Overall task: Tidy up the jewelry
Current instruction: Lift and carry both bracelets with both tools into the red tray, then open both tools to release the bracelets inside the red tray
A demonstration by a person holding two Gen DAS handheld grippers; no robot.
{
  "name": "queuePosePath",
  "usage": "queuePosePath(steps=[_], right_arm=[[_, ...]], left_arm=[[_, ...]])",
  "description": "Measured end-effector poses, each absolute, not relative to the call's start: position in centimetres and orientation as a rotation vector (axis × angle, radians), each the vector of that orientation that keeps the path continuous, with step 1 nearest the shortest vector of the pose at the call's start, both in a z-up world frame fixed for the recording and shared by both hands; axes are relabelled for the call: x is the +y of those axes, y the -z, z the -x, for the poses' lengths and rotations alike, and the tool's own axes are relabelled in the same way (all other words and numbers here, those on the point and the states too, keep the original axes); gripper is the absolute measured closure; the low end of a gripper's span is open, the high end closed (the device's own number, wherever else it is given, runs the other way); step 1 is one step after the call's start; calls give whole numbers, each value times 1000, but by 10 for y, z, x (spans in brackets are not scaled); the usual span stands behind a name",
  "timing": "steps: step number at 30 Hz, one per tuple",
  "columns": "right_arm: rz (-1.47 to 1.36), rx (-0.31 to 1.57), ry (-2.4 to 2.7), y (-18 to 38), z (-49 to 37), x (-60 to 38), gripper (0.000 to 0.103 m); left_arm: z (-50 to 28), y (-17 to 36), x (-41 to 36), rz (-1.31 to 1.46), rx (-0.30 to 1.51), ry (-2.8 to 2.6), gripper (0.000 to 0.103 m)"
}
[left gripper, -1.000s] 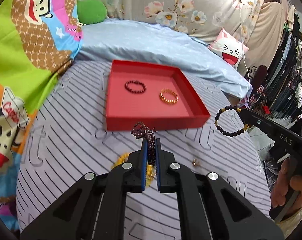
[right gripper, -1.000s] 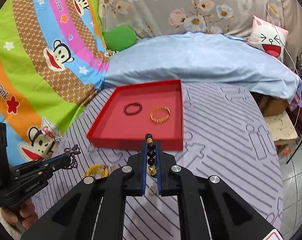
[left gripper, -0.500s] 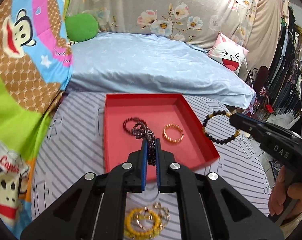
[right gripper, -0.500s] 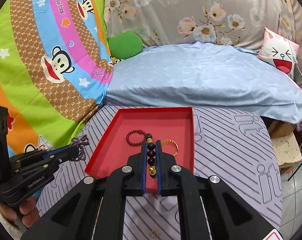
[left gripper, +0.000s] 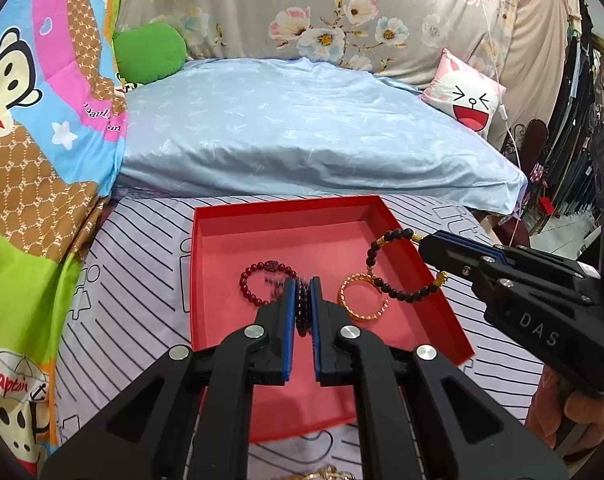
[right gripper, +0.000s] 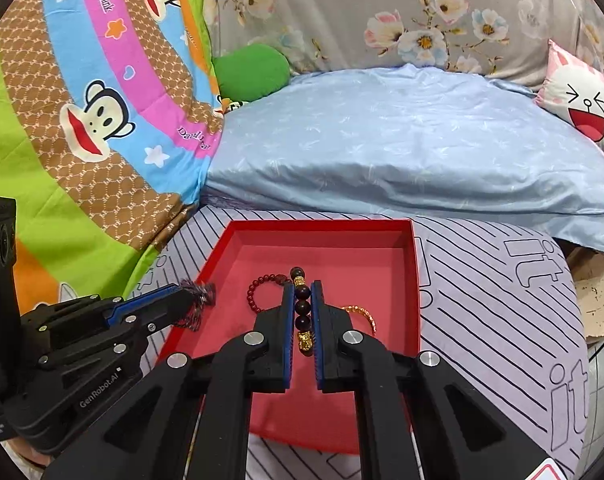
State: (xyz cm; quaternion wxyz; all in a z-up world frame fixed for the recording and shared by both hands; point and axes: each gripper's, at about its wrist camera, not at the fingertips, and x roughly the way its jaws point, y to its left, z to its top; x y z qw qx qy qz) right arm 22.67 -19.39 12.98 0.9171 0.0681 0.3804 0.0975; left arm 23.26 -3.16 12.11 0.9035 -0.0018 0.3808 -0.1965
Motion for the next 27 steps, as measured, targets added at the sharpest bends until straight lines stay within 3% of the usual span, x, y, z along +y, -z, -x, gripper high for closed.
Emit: queuePosePath(steps=[27], right_arm=[[-210, 900, -235, -75, -274, -181, 95]], left_arm=[[-263, -79, -8, 56, 858, 309, 98]])
